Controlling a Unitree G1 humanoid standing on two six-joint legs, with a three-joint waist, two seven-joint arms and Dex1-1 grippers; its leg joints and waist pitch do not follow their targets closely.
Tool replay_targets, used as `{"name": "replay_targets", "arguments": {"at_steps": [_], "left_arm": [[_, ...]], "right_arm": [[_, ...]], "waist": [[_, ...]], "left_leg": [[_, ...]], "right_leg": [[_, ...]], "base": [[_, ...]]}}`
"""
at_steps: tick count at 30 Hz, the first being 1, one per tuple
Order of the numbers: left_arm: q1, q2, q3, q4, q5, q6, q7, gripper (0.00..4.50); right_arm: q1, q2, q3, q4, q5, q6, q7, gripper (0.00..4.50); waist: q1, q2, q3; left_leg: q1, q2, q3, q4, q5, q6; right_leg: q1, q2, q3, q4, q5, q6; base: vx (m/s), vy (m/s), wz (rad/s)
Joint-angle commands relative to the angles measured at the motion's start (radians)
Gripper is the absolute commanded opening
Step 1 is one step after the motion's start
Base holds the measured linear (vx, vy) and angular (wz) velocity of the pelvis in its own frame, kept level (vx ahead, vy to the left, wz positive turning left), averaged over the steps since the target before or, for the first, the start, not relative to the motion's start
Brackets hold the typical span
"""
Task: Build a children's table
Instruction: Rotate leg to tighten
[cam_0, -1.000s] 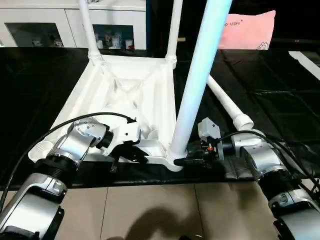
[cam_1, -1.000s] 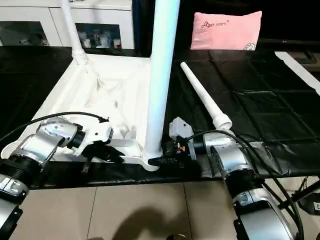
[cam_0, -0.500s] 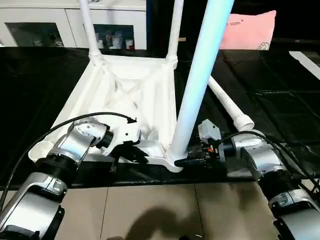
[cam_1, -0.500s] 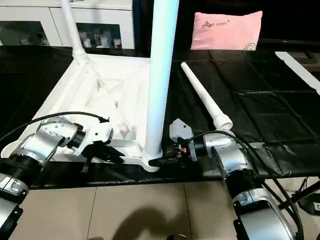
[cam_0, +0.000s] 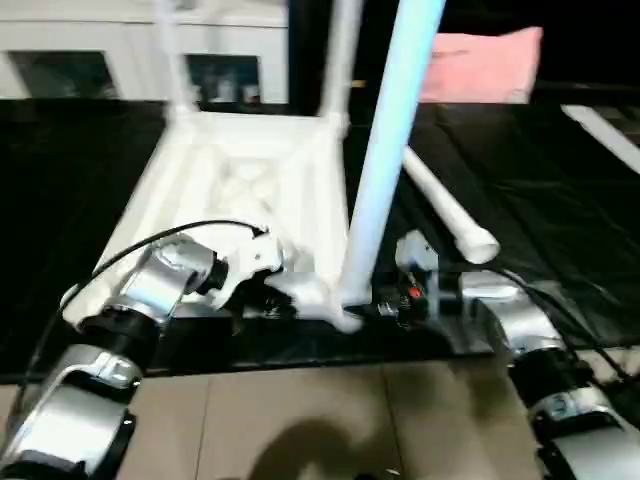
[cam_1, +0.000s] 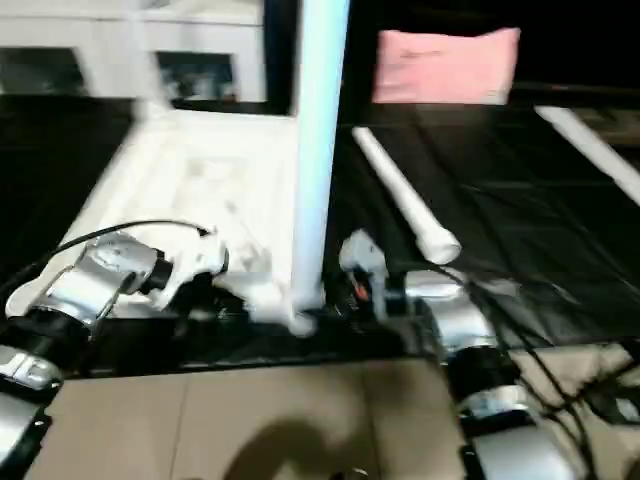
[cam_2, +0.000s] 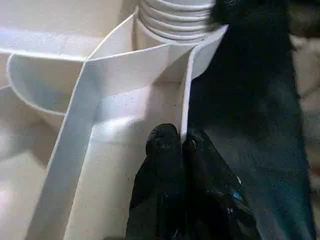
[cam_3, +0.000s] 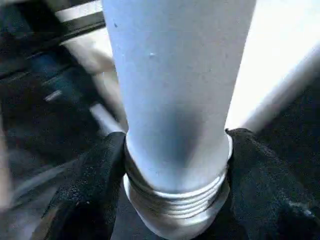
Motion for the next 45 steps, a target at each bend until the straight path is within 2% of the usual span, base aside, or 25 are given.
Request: {"name": "replay_targets", "arguments": {"at_steps": [1, 3, 4, 5, 7, 10, 11, 12, 15, 16, 18, 22, 23, 24, 25, 29, 30, 31, 32, 36, 38, 42, 45], "left_arm": [[-0.037, -0.113, 0.054, -0.046, -0.056, 0.095, 0.154, 0.00], [-0.050, -0.153, 0.082, -0.051, -0.061, 0.127, 0.228, 0.00], [-0.057, -0.173, 0.094, -0.052, -0.063, 0.138, 0.264, 0.00], [-0.065, -0.193, 0.104, -0.055, -0.064, 0.149, 0.301, 0.00], [-0.075, -0.222, 0.113, -0.060, -0.059, 0.160, 0.355, 0.00], [-0.073, -0.227, 0.098, -0.077, -0.036, 0.169, 0.369, 0.00], [-0.071, -0.226, 0.094, -0.080, -0.029, 0.172, 0.372, 0.00], [-0.067, -0.224, 0.091, -0.083, -0.022, 0.173, 0.375, 0.00], [-0.052, -0.216, 0.088, -0.097, -0.017, 0.182, 0.373, 0.00], [-0.048, -0.214, 0.087, -0.102, -0.017, 0.188, 0.376, 0.00], [-0.033, -0.198, 0.079, -0.114, -0.013, 0.189, 0.377, 0.00], [-0.005, -0.138, 0.061, -0.123, -0.002, 0.125, 0.321, 0.00], [-0.003, -0.127, 0.057, -0.120, 0.002, 0.112, 0.311, 0.00], [0.000, -0.112, 0.051, -0.116, 0.006, 0.095, 0.290, 0.00], [0.006, -0.091, 0.042, -0.111, 0.006, 0.071, 0.251, 0.00], [0.017, -0.061, 0.029, -0.106, 0.005, 0.031, 0.196, 0.00], [0.023, -0.040, 0.014, -0.098, 0.008, 0.002, 0.160, 0.00], [0.026, -0.028, 0.006, -0.094, 0.011, -0.012, 0.144, 0.00], [0.028, -0.016, -0.002, -0.087, 0.013, -0.033, 0.125, 0.00], [0.022, 0.027, -0.018, -0.053, 0.008, -0.103, 0.045, 0.00], [0.026, 0.042, -0.019, -0.054, -0.007, -0.144, -0.010, 0.00], [0.034, 0.081, -0.041, -0.062, -0.021, -0.191, -0.120, 0.00], [0.032, 0.104, -0.066, -0.055, -0.013, -0.231, -0.175, 0.00]], "right_arm": [[-0.072, 0.163, 0.038, 0.044, 0.026, 0.058, -0.110, 2.72], [-0.112, 0.217, 0.020, 0.093, 0.021, 0.079, -0.210, 2.72], [-0.132, 0.240, 0.015, 0.122, 0.013, 0.077, -0.260, 2.72], [-0.158, 0.265, 0.011, 0.160, -0.005, 0.070, -0.334, 2.72], [-0.196, 0.301, -0.004, 0.208, -0.015, 0.089, -0.419, 2.72], [-0.217, 0.320, -0.013, 0.221, -0.026, 0.088, -0.437, 2.72], [-0.218, 0.321, -0.014, 0.220, -0.031, 0.084, -0.437, 2.72], [-0.217, 0.319, -0.013, 0.217, -0.036, 0.079, -0.436, 3.28], [-0.209, 0.307, -0.012, 0.222, -0.049, 0.063, -0.438, 3.54], [-0.210, 0.306, -0.016, 0.230, -0.052, 0.057, -0.442, 3.54], [-0.203, 0.294, -0.027, 0.239, -0.052, 0.036, -0.457, 3.86], [-0.141, 0.232, -0.050, 0.153, -0.028, -0.007, -0.399, 4.11], [-0.130, 0.220, -0.053, 0.134, -0.021, -0.009, -0.383, 4.26], [-0.114, 0.202, -0.053, 0.106, -0.013, -0.011, -0.354, 4.36], [-0.088, 0.174, -0.049, 0.064, -0.002, -0.013, -0.305, 4.47], [-0.049, 0.122, -0.032, 0.003, 0.010, -0.029, -0.211, 4.47], [-0.030, 0.086, -0.027, -0.026, 0.018, -0.032, -0.158, 4.47], [-0.022, 0.069, -0.026, -0.039, 0.021, -0.033, -0.134, 4.47], [-0.013, 0.046, -0.023, -0.051, 0.023, -0.036, -0.104, 4.47], [0.015, -0.041, -0.015, -0.086, 0.016, -0.053, 0.003, 4.47], [0.021, -0.068, -0.009, -0.092, 0.012, -0.072, 0.039, 4.47], [0.016, -0.102, -0.006, -0.092, 0.012, -0.105, 0.085, 4.47], [0.017, -0.118, 0.009, -0.119, 0.036, -0.110, 0.169, 4.47]], "waist": [[-0.001, -0.001, -0.061], [-0.012, -0.004, -0.063], [-0.014, -0.001, -0.062], [-0.018, -0.005, -0.062], [-0.025, -0.005, -0.064], [-0.026, 0.001, -0.067], [-0.025, 0.000, -0.071], [-0.024, 0.002, -0.073], [-0.025, 0.005, -0.077], [-0.024, 0.005, -0.077], [-0.026, 0.007, -0.075], [-0.022, 0.005, -0.070], [-0.024, 0.001, -0.071], [-0.023, 0.005, -0.070], [-0.020, 0.004, -0.068], [-0.013, 0.005, -0.068], [-0.006, 0.007, -0.067], [-0.003, 0.007, -0.069], [0.000, 0.013, -0.069], [0.006, 0.007, -0.067], [0.011, 0.010, -0.068], [0.018, 0.010, -0.071], [0.023, 0.010, -0.070]], "left_leg": [[-0.034, -0.040, 0.030, -0.063, -0.146, 0.042], [-0.045, -0.044, 0.024, -0.062, -0.140, 0.043], [-0.044, -0.044, 0.025, -0.062, -0.140, 0.044], [-0.039, -0.044, 0.026, -0.060, -0.146, 0.049], [-0.038, -0.044, 0.024, -0.061, -0.144, 0.049], [-0.037, -0.036, 0.024, -0.066, -0.125, 0.071], [-0.038, -0.032, 0.024, -0.066, -0.099, 0.079], [-0.039, -0.031, 0.024, -0.065, -0.068, 0.089], [-0.041, -0.030, 0.025, -0.063, -0.022, 0.110], [-0.040, -0.031, 0.025, -0.062, -0.018, 0.115], [-0.038, -0.028, 0.027, -0.063, -0.032, 0.122], [-0.037, -0.030, 0.029, -0.065, -0.079, 0.117], [-0.038, -0.030, 0.029, -0.066, -0.083, 0.118], [-0.034, -0.028, 0.028, -0.067, -0.086, 0.118], [-0.035, -0.028, 0.028, -0.068, -0.094, 0.120], [-0.033, -0.026, 0.030, -0.068, -0.100, 0.114], [-0.031, -0.026, 0.029, -0.068, -0.100, 0.114], [-0.031, -0.025, 0.029, -0.069, -0.094, 0.114], [-0.031, -0.024, 0.027, -0.069, -0.090, 0.113], [-0.028, -0.025, 0.031, -0.069, -0.109, 0.105], [-0.028, -0.025, 0.030, -0.069, -0.101, 0.102], [-0.028, -0.023, 0.030, -0.069, -0.074, 0.098], [-0.027, -0.021, 0.031, -0.070, -0.090, 0.102]], "right_leg": [[0.079, -0.031, 0.032, -0.102, -0.522, -0.071], [0.085, -0.031, 0.023, -0.105, -0.539, -0.058], [0.083, -0.031, 0.023, -0.105, -0.539, -0.056], [0.077, -0.030, 0.021, -0.110, -0.540, -0.055], [0.076, -0.028, 0.022, -0.104, -0.521, -0.070], [0.076, -0.029, 0.031, -0.092, -0.419, -0.112], [0.080, -0.031, 0.036, -0.081, -0.348, -0.140], [0.082, -0.030, 0.039, -0.072, -0.277, -0.170], [0.089, -0.032, 0.044, -0.057, -0.157, -0.228], [0.089, -0.032, 0.044, -0.056, -0.142, -0.236], [0.088, -0.035, 0.044, -0.057, -0.141, -0.253], [0.090, -0.035, 0.045, -0.067, -0.211, -0.228], [0.089, -0.034, 0.045, -0.068, -0.222, -0.218], [0.087, -0.033, 0.045, -0.069, -0.227, -0.217], [0.088, -0.033, 0.045, -0.072, -0.238, -0.212], [0.085, -0.034, 0.047, -0.073, -0.249, -0.207], [0.087, -0.032, 0.047, -0.075, -0.250, -0.200], [0.086, -0.034, 0.049, -0.070, -0.235, -0.206], [0.086, -0.034, 0.048, -0.069, -0.226, -0.206], [0.084, -0.033, 0.049, -0.072, -0.243, -0.205], [0.085, -0.033, 0.050, -0.070, -0.242, -0.202], [0.084, -0.033, 0.051, -0.060, -0.175, -0.226], [0.085, -0.033, 0.051, -0.059, -0.176, -0.233]], "base": [[0.000, 0.000, 0.00], [0.000, 0.000, 0.00], [0.000, 0.000, 0.00], [0.000, 0.000, 0.00], [0.000, 0.000, 0.00], [0.000, 0.000, 0.00], [0.051, 0.004, 0.03], [0.051, 0.004, 0.03], [0.018, 0.000, 0.01], [0.000, 0.000, 0.00], [0.000, 0.000, 0.00], [0.000, 0.000, 0.00], [0.000, 0.000, 0.00], [0.000, 0.000, 0.00], [0.000, 0.000, 0.00], [0.000, 0.000, 0.00], [0.000, 0.000, 0.00], [0.000, 0.000, 0.00], [0.000, 0.000, 0.00], [0.000, 0.000, 0.00], [0.000, 0.000, 0.00], [0.000, 0.000, 0.00], [0.000, 0.000, 0.00]]}}
